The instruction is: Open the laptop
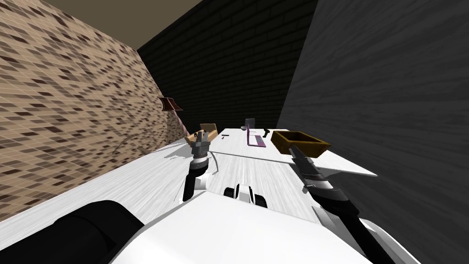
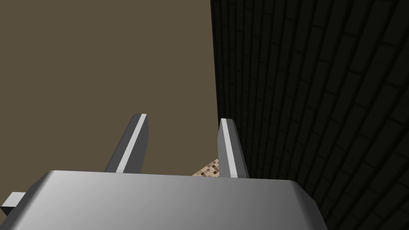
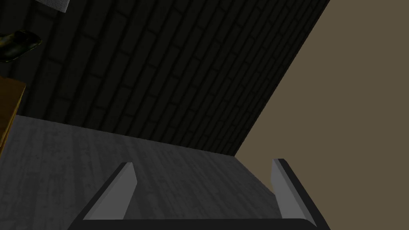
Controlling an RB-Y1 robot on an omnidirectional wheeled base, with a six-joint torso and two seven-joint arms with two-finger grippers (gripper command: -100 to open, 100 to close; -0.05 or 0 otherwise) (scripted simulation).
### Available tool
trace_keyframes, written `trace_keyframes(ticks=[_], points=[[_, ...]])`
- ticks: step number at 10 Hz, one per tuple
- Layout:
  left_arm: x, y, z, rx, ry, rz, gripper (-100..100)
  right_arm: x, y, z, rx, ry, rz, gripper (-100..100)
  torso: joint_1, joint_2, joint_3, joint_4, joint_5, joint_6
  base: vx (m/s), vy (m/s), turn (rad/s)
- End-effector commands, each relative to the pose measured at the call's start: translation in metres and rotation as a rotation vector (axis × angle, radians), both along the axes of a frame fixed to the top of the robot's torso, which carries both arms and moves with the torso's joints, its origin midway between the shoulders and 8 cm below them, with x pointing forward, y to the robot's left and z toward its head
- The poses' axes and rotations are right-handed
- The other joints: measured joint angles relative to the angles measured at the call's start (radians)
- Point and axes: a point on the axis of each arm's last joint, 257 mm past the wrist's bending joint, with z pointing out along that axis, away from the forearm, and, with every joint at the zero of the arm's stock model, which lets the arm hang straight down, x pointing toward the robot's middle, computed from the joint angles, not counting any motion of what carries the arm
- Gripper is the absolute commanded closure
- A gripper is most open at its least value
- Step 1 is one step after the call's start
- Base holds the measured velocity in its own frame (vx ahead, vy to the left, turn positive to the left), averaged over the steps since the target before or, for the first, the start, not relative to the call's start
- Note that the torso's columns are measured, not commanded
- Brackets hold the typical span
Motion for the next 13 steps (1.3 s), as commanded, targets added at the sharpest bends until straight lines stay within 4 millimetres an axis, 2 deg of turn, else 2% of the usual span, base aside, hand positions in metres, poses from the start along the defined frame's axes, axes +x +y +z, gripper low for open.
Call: trace_keyframes(ticks=[1, 3, 4, 7, 8, 10, 11, 13], points=[[0.000, 0.000, 0.000, 0.000, 0.000, 0.000, 0, 0.013, -0.010, -0.030, -0.173, 0.076, -0.038, -100, -0.001, 0.002, 0.001, 0.000, -0.001, 0.000, 0.031, 0.194, 0.089], [0.000, 0.000, 0.000, 0.000, 0.000, 0.000, 0, 0.023, -0.023, -0.052, -0.312, 0.131, -0.073, -100, 0.001, 0.003, 0.002, 0.001, 0.000, 0.000, 0.048, 0.208, 0.074], [0.000, 0.000, 0.000, 0.000, 0.000, 0.000, 0, 0.023, -0.022, -0.052, -0.320, 0.131, -0.070, -100, -0.001, 0.001, 0.001, 0.000, 0.000, 0.000, 0.038, 0.127, 0.023], [0.000, 0.000, 0.000, 0.000, 0.000, 0.000, 0, 0.036, -0.052, -0.084, -0.540, 0.212, -0.127, -100, 0.000, 0.001, 0.001, 0.000, 0.000, 0.000, 0.055, 0.170, 0.075], [0.000, 0.000, 0.000, 0.000, 0.000, 0.000, 0, 0.036, -0.051, -0.084, -0.552, 0.213, -0.125, -100, 0.002, -0.001, 0.000, 0.000, 0.000, 0.000, 0.048, 0.150, 0.024], [0.000, 0.000, 0.000, 0.000, 0.000, 0.000, 0, 0.044, -0.079, -0.103, -0.706, 0.266, -0.169, -100, -0.002, 0.003, 0.002, 0.001, -0.001, 0.000, 0.042, 0.160, 0.069], [0.000, 0.000, 0.000, 0.000, 0.000, 0.000, 0, 0.044, -0.078, -0.104, -0.714, 0.266, -0.169, -100, 0.000, 0.002, 0.002, 0.001, 0.000, 0.000, 0.039, 0.125, 0.034], [0.000, 0.000, 0.000, 0.000, 0.000, 0.000, 0, 0.051, -0.111, -0.120, -0.865, 0.319, -0.219, -100, -0.002, 0.002, 0.001, 0.001, -0.001, 0.000, 0.052, 0.141, 0.068]])
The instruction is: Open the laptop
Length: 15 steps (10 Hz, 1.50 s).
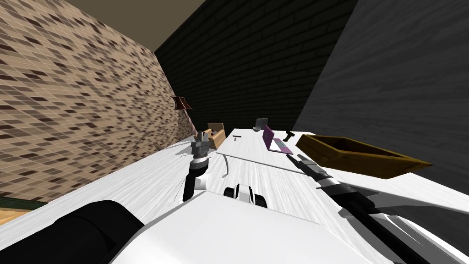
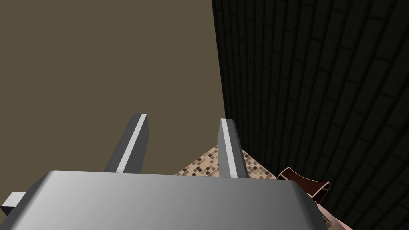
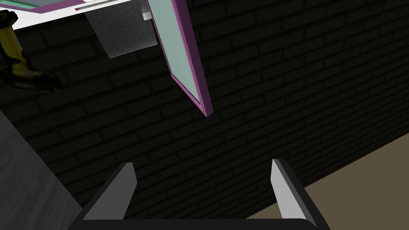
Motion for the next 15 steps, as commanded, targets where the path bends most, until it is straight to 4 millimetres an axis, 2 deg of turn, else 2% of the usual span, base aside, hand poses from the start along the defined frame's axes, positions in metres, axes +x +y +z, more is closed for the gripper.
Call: trace_keyframes(ticks=[1, 2, 5, 6, 9, 11, 12, 14, 15], points=[[0.000, 0.000, 0.000, 0.000, 0.000, 0.000, 0, 0.010, -0.041, -0.016, -0.192, 0.058, -0.062, -100, 0.003, -0.001, -0.001, 0.000, 0.001, 0.000, 0.067, 0.214, 0.088], [0.000, 0.000, 0.000, 0.000, 0.000, 0.000, 0, 0.010, -0.041, -0.016, -0.211, 0.060, -0.058, -100, 0.006, -0.001, -0.001, 0.000, 0.002, 0.000, 0.055, 0.167, 0.022], [0.000, 0.000, 0.000, 0.000, 0.000, 0.000, 0, 0.016, -0.102, -0.027, -0.441, 0.124, -0.139, -100, 0.001, 0.000, 0.000, 0.000, 0.000, 0.000, 0.061, 0.166, 0.079], [0.000, 0.000, 0.000, 0.000, 0.000, 0.000, 0, 0.017, -0.103, -0.026, -0.459, 0.125, -0.134, -100, 0.003, 0.000, 0.000, 0.000, 0.001, 0.000, 0.054, 0.142, 0.015], [0.000, 0.000, 0.000, 0.000, 0.000, 0.000, 0, 0.020, -0.166, -0.021, -0.684, 0.179, -0.215, -100, 0.002, -0.001, -0.001, 0.000, 0.000, 0.000, 0.083, 0.153, 0.072], [0.000, 0.000, 0.000, 0.000, 0.000, 0.000, 0, 0.022, -0.204, -0.008, -0.830, 0.203, -0.261, -100, 0.004, 0.001, 0.000, 0.000, 0.001, 0.000, 0.063, 0.178, 0.067], [0.000, 0.000, 0.000, 0.000, 0.000, 0.000, 0, 0.021, -0.207, -0.010, -0.836, 0.210, -0.264, -100, 0.001, 0.001, 0.001, 0.000, 0.001, 0.000, 0.061, 0.121, 0.029], [0.000, 0.000, 0.000, 0.000, 0.000, 0.000, 0, 0.021, -0.243, 0.005, -0.964, 0.234, -0.312, -100, -0.001, 0.001, 0.001, 0.000, 0.000, 0.000, 0.048, 0.122, 0.048], [0.000, 0.000, 0.000, 0.000, 0.000, 0.000, 0, 0.021, -0.243, 0.005, -0.964, 0.234, -0.312, -100, 0.001, 0.000, 0.000, 0.000, 0.000, 0.000, 0.033, 0.097, 0.021]])
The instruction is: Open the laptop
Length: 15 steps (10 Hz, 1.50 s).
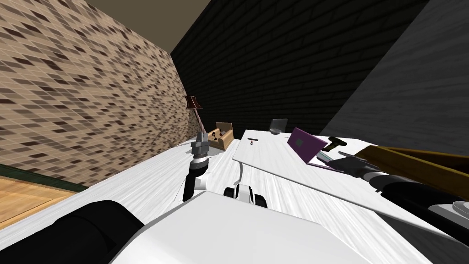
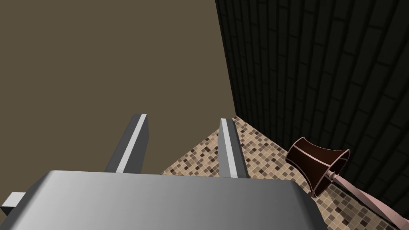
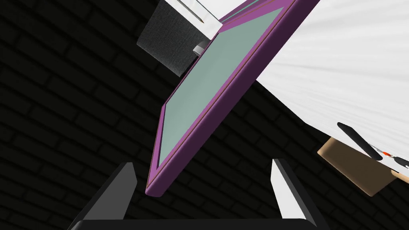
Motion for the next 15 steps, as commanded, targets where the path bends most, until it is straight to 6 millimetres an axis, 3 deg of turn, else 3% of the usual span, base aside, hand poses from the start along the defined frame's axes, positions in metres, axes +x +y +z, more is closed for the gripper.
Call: trace_keyframes(ticks=[1, 7, 8, 12, 13, 14, 15], points=[[0.000, 0.000, 0.000, 0.000, 0.000, 0.000, 0, -0.002, -0.030, 0.010, -0.098, 0.016, -0.036, -100, -0.001, 0.000, 0.000, 0.000, 0.000, 0.000, 0.026, 0.105, 0.036], [0.000, 0.000, 0.000, 0.000, 0.000, 0.000, 0, -0.005, -0.083, 0.048, -0.305, 0.047, -0.105, -100, 0.001, 0.000, 0.000, 0.000, 0.001, 0.000, 0.042, 0.088, 0.035], [0.000, 0.000, 0.000, 0.000, 0.000, 0.000, 0, -0.003, -0.077, 0.044, -0.287, 0.045, -0.097, -100, 0.001, 0.000, 0.000, 0.000, 0.001, 0.000, 0.021, 0.035, 0.004], [0.000, 0.000, 0.000, 0.000, 0.000, 0.000, 0, -0.029, -0.123, 0.047, -0.291, 0.059, -0.196, -100, -0.001, 0.001, 0.000, 0.000, 0.000, 0.000, -0.029, -0.007, 0.230], [0.000, 0.000, 0.000, 0.000, 0.000, 0.000, 0, -0.024, -0.115, 0.046, -0.292, 0.059, -0.175, -100, 0.000, 0.000, 0.000, 0.000, 0.000, 0.000, -0.021, -0.008, 0.049], [0.000, 0.000, 0.000, 0.000, 0.000, 0.000, 0, -0.021, -0.110, 0.047, -0.291, 0.054, -0.167, 100, 0.001, -0.001, -0.001, 0.000, 0.000, 0.001, 0.012, -0.006, -0.193], [0.000, 0.000, 0.000, 0.000, 0.000, 0.000, 0, -0.016, -0.101, 0.046, -0.291, 0.052, -0.148, 100, 0.001, -0.002, -0.001, -0.002, -0.002, 0.002, 0.040, -0.013, -0.236]])
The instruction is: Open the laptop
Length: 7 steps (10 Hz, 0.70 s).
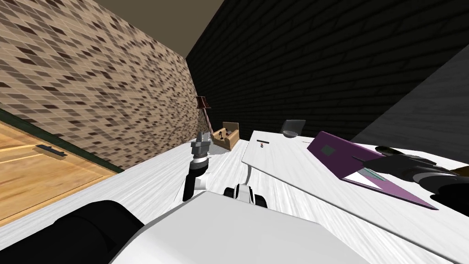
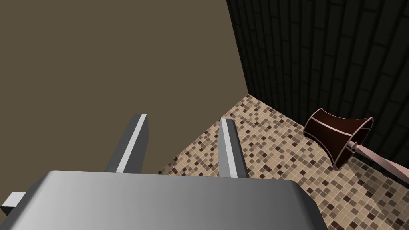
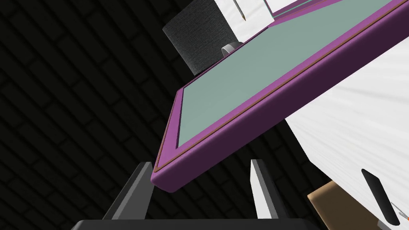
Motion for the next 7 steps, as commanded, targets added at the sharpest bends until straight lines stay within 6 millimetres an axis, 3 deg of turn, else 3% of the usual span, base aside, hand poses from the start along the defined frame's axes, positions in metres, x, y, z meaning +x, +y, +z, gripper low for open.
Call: trace_keyframes(ticks=[1, 3, 4, 5, 7], points=[[0.000, 0.000, 0.000, 0.000, 0.000, 0.000, 0, 0.012, 0.025, -0.005, 0.006, 0.005, 0.054, 100, -0.002, 0.001, 0.001, -0.002, -0.005, 0.001, 0.048, 0.014, -0.247], [0.000, 0.000, 0.000, 0.000, 0.000, 0.000, 0, 0.014, 0.025, 0.004, -0.003, -0.010, 0.055, 100, -0.007, 0.002, 0.002, -0.002, -0.006, 0.000, 0.023, 0.020, -0.100], [0.000, 0.000, 0.000, 0.000, 0.000, 0.000, 0, 0.013, 0.012, 0.002, 0.073, -0.035, 0.013, 100, -0.008, 0.000, 0.000, -0.001, -0.004, -0.003, -0.116, -0.088, 0.380], [0.000, 0.000, 0.000, 0.000, 0.000, 0.000, 0, 0.013, 0.012, 0.002, 0.075, -0.035, 0.013, 100, -0.012, 0.002, 0.000, 0.000, -0.004, -0.008, -0.155, -0.131, 0.232], [0.000, 0.000, 0.000, 0.000, 0.000, 0.000, 0, 0.011, -0.001, -0.001, 0.150, -0.061, -0.032, 100, -0.010, 0.000, 0.000, -0.001, -0.004, 0.001, -0.156, -0.103, 0.178]])
